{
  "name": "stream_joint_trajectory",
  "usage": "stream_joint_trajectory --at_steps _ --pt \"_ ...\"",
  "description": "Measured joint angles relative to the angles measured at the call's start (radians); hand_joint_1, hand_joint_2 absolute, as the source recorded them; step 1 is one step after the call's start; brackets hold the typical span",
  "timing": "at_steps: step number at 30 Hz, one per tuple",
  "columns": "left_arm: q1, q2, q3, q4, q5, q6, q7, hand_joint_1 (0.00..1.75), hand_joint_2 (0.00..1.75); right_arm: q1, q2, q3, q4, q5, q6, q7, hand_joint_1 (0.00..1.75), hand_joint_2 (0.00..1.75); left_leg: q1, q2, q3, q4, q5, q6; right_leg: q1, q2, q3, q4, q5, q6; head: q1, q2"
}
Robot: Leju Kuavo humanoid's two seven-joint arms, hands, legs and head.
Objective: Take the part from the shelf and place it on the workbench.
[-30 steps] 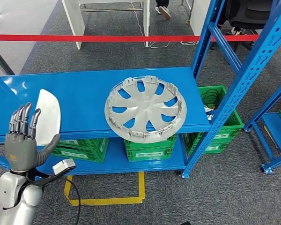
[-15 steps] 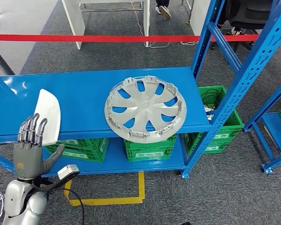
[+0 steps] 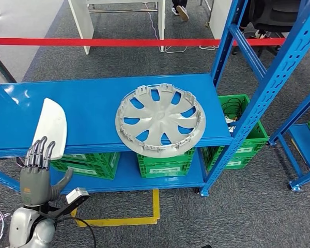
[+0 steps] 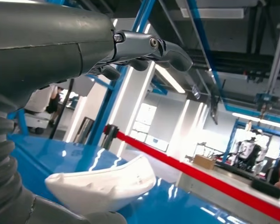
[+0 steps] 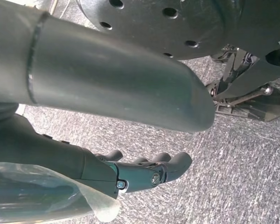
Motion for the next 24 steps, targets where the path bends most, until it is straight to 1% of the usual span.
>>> stream_joint_trajectory --at_steps 7,17,24 --pt "0.004 -0.02 0.081 0.037 -0.014 0.0 -0.013 0.0 1.75 0.002 0.0 -0.006 0.0 -0.005 -0.002 0.0 0.0 0.0 0.0 0.0 0.0 0.0 0.0 0.0 0.0 0.0 0.0 0.0 0.0 0.0 0.0 0.0" --pt "0.006 -0.02 0.216 0.088 -0.052 0.0 -0.002 0.0 1.75 0.006 0.0 -0.007 0.0 -0.007 -0.006 0.003 0.0 0.0 0.0 0.0 0.0 0.0 0.0 0.0 0.0 0.0 0.0 0.0 0.0 0.0 0.0 0.0" --pt "0.004 -0.019 0.265 0.127 -0.067 0.0 0.012 0.0 1.75 0.007 0.0 -0.007 0.0 -0.006 -0.008 0.004 0.0 0.0 0.0 0.0 0.0 0.0 0.0 0.0 0.0 0.0 0.0 0.0 0.0 0.0 0.0 0.0"
